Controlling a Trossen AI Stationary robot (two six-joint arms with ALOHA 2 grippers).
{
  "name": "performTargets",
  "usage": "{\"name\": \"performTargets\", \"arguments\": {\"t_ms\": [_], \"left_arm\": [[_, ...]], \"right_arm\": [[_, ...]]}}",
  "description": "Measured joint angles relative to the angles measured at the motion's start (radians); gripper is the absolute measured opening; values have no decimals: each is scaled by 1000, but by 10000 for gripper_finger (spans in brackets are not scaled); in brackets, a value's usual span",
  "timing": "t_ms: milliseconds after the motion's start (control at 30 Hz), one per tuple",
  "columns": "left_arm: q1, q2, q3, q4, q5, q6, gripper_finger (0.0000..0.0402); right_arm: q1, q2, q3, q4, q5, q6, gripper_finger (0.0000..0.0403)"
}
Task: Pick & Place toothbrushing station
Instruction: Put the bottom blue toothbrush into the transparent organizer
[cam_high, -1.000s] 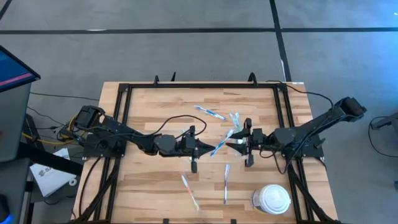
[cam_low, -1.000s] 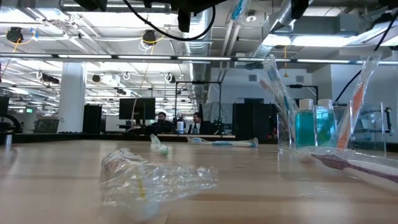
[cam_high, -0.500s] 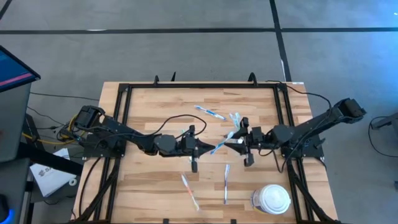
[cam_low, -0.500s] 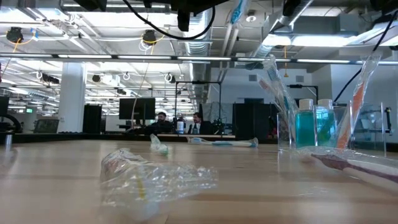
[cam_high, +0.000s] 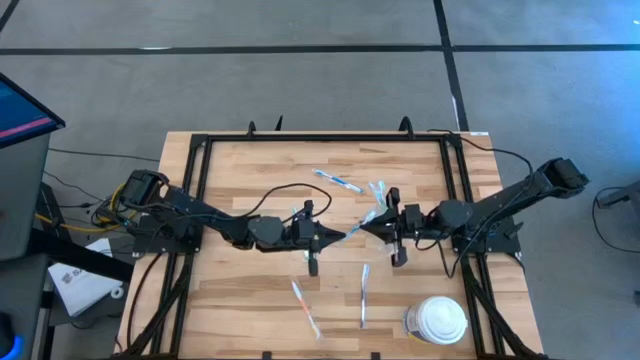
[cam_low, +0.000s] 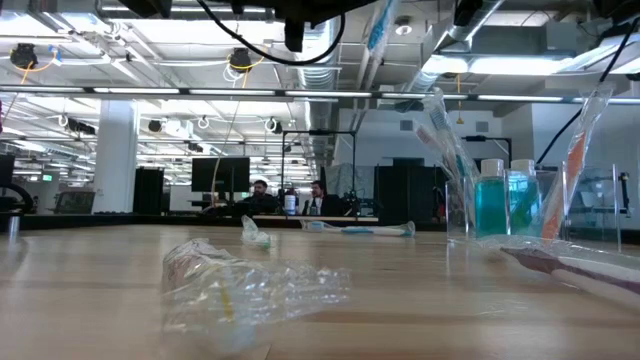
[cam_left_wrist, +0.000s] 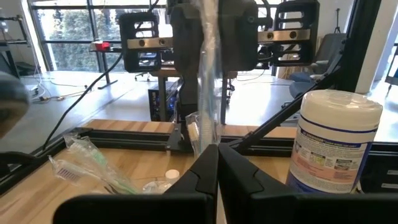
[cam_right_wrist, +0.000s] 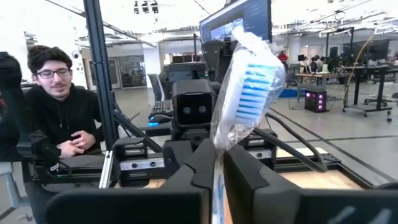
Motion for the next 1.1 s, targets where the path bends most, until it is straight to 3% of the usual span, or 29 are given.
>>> {"name": "performTargets", "arguments": {"t_ms": [500, 800, 1100], "left_arm": [[0, -2, 0, -11, 0, -16, 14], [0, -42, 1, -92, 0, -20, 36], [-6, -40, 0, -92, 16, -22, 38]], "right_arm": [[5, -5, 0, -41, 0, -1, 3], [36, -106, -1, -190, 8, 9, 1], [159, -233, -1, -366, 166, 28, 1]]}}
